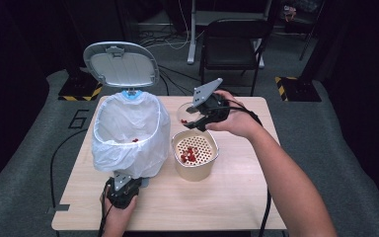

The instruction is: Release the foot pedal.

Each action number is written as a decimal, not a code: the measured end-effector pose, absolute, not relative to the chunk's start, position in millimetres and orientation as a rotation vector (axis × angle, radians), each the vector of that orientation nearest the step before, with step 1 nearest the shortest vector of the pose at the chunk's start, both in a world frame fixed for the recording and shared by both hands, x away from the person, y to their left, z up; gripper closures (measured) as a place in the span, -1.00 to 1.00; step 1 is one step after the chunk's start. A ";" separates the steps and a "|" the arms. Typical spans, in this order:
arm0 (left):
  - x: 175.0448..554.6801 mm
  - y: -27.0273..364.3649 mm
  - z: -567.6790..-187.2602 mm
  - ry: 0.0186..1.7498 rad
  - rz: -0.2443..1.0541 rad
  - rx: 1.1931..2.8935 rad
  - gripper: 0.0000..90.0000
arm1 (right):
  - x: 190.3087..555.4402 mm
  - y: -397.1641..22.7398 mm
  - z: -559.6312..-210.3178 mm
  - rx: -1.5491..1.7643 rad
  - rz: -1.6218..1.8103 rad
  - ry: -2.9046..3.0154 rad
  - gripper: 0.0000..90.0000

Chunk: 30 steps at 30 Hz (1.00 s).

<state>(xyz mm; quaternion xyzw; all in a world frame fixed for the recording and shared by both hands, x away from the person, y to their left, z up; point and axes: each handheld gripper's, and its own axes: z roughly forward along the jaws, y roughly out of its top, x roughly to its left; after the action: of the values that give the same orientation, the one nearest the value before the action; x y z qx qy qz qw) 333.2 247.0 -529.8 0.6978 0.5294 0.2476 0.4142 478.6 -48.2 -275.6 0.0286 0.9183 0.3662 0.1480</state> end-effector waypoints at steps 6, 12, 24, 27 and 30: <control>333.1 247.0 -529.7 1.330 0.620 1.752 0.58 | 480.3 -47.2 -264.1 0.126 1.157 2.665 0.07; 332.8 248.2 -528.5 1.325 0.608 1.775 0.58 | 473.7 -37.8 -228.9 0.167 1.338 2.668 0.07; 332.8 247.9 -528.7 1.331 0.607 1.768 0.58 | 467.7 26.9 -215.1 0.175 1.418 2.633 0.06; 332.8 247.9 -528.6 1.333 0.608 1.767 0.58 | 470.6 48.4 -221.9 0.201 1.418 2.616 0.05; 332.8 247.9 -528.7 1.332 0.608 1.767 0.58 | 473.2 63.2 -228.1 0.215 1.412 2.630 0.05</control>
<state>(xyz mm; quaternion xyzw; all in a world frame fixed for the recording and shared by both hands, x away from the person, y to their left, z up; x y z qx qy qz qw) 332.8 247.9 -528.7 0.7021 0.5293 0.2415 0.4106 473.2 63.2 -228.1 0.0715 0.8764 0.4704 0.0744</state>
